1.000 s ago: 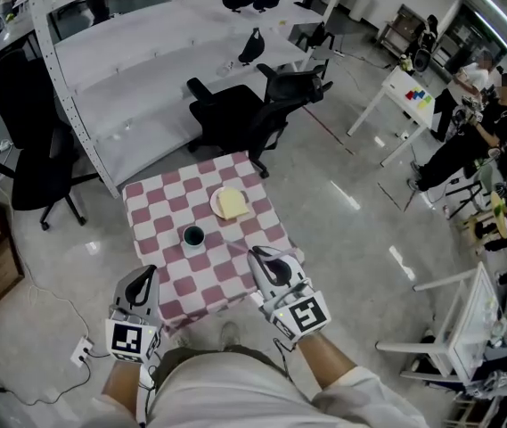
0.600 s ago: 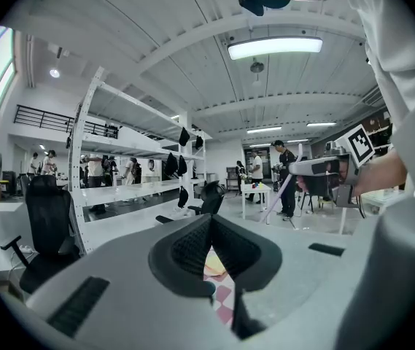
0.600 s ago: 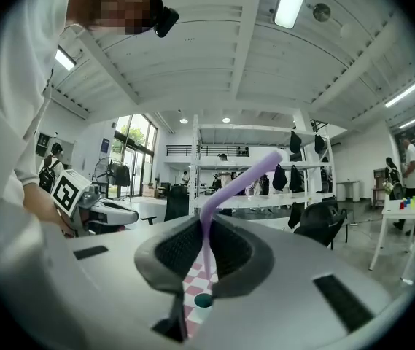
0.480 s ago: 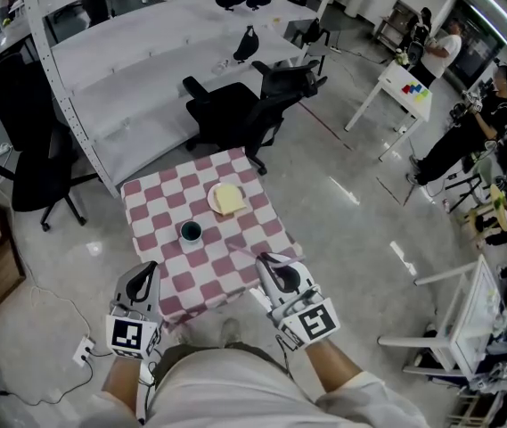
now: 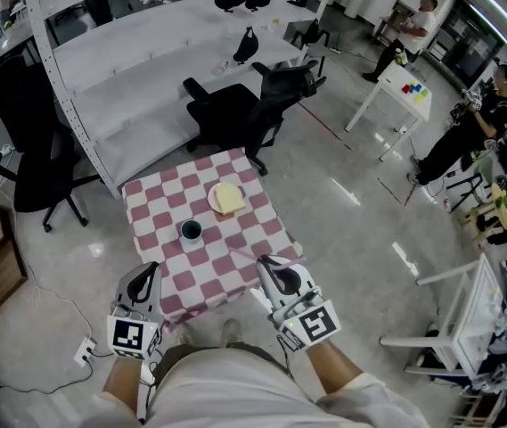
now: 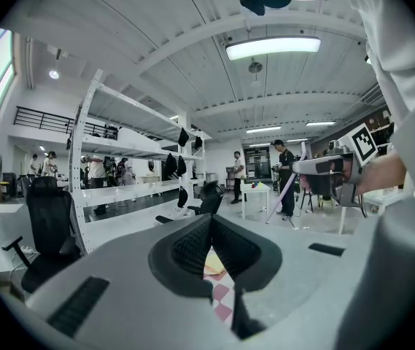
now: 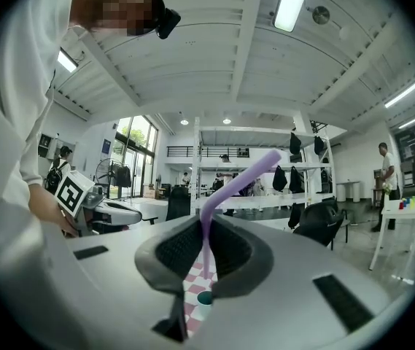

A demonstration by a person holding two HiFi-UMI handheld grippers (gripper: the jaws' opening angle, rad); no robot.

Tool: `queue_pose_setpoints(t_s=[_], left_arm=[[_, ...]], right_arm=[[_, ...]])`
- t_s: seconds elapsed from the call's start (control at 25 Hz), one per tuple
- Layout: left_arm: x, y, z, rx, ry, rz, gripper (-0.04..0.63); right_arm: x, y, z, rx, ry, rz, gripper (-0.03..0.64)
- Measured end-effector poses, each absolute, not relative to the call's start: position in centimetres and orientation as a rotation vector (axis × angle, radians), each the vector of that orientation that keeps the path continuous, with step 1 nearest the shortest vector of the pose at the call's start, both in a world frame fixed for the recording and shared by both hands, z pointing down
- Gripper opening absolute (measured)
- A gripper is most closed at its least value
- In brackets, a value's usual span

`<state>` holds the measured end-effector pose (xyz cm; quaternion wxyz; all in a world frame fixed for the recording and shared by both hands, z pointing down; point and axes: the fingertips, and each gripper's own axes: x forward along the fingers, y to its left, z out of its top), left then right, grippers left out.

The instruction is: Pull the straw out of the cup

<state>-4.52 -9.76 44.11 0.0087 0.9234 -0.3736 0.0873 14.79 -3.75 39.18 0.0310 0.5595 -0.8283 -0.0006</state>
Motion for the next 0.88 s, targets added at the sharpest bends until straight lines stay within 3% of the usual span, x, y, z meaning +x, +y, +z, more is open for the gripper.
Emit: queue_pose_setpoints(t_s=[0.88], left_arm=[[-5.39, -9.29, 44.06, 2.883, -1.192, 0.279, 0.005]], right_arm=[[14.00, -3.67, 39.33, 1.707, -2.564, -0.019, 0.031]])
